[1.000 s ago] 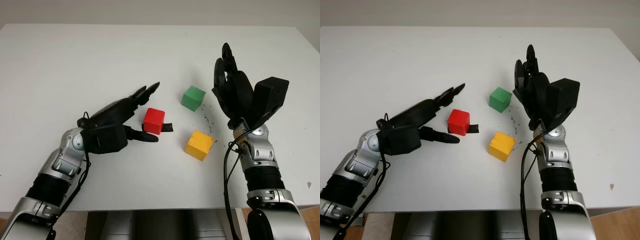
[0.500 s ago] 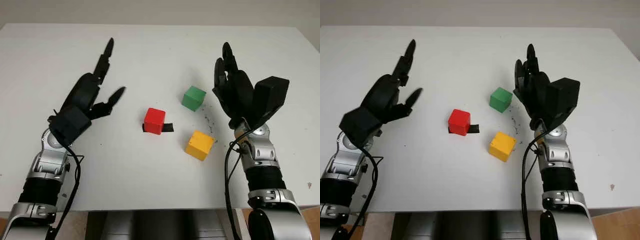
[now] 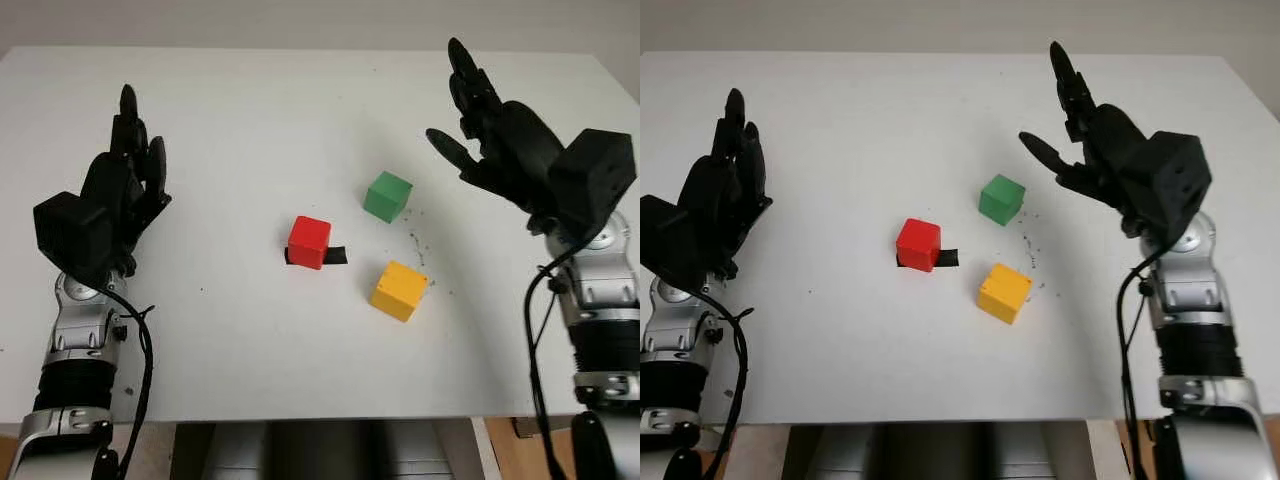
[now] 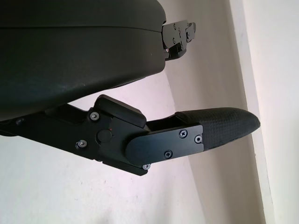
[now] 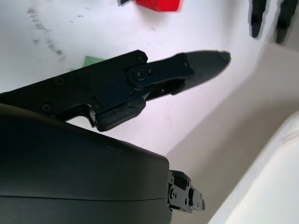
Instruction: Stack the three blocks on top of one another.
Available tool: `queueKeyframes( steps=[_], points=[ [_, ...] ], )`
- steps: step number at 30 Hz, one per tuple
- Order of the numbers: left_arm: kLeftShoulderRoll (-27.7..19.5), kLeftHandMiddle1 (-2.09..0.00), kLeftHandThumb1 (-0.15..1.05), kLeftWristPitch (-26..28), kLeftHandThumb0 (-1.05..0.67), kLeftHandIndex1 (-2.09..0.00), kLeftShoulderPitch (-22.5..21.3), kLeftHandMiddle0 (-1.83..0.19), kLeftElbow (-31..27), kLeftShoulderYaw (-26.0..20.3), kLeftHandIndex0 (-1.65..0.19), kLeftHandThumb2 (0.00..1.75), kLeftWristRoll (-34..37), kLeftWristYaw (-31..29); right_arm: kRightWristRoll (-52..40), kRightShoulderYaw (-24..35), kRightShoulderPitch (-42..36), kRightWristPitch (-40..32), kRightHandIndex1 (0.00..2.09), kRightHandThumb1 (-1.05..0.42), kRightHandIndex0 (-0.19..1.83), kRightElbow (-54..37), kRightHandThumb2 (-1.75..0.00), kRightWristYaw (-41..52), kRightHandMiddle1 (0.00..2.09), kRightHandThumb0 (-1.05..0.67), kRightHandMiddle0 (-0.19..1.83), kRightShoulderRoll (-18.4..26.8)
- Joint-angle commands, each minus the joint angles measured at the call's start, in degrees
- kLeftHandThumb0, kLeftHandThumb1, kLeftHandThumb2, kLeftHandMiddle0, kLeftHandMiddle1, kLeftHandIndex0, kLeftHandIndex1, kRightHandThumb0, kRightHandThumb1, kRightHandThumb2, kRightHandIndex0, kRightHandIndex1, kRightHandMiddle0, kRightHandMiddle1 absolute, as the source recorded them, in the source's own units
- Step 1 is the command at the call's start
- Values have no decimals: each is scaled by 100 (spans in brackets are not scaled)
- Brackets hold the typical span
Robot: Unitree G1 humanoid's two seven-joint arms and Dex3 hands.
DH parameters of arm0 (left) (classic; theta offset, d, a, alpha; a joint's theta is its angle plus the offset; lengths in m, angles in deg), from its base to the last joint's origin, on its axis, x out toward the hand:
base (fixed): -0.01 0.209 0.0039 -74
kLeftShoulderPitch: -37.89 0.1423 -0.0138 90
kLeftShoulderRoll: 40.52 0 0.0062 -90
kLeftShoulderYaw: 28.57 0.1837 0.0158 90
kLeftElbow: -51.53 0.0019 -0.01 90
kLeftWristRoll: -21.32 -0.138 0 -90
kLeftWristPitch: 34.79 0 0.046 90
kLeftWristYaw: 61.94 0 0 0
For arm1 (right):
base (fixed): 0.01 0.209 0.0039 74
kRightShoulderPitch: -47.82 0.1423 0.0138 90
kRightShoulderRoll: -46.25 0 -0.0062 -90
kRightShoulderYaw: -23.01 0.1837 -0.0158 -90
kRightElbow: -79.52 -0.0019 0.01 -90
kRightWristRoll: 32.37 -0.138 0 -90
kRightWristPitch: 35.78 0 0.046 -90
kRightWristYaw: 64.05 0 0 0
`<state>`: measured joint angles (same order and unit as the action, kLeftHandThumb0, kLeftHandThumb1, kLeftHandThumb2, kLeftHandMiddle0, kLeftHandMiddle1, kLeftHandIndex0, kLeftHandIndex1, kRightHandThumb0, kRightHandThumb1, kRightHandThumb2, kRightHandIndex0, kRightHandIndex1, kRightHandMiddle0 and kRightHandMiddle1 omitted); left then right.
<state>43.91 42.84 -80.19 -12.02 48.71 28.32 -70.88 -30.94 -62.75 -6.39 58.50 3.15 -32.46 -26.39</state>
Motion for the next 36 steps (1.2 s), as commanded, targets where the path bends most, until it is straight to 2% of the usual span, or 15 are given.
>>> queueKeyframes(
  steps=[1,9,14,17,27,36],
  points=[
    [37,0,105,12,-91,0,54,19,26,-32,19,64,-8,38,256,-164,23,54,6,-90,-14,-428,-3,170,8,-77,-9,375],
    [49,0,105,-114,-87,0,62,19,198,60,19,69,-114,-57,1450,-656,107,1450,8,-77,-8,-968,-2,412,15,-76,11,1236],
    [79,0,105,-62,-88,0,79,19,121,116,19,69,-228,26,2219,-823,65,1831,9,-74,-2,-1426,-4,416,19,-72,31,1588],
    [124,0,105,-23,-88,0,35,19,109,120,19,67,-252,98,2447,-950,63,1994,8,-75,0,-1651,-5,597,16,-63,39,1769],
    [179,0,105,-46,-85,0,1,19,84,136,19,61,-339,258,2556,-983,-112,3066,9,-71,11,-1682,-5,525,11,-53,50,2066],
    [153,0,105,-94,-84,0,-20,19,98,189,19,60,-476,324,2793,-1070,-432,3682,6,-72,9,-1510,-6,134,7,-56,49,2006]
  ],
)
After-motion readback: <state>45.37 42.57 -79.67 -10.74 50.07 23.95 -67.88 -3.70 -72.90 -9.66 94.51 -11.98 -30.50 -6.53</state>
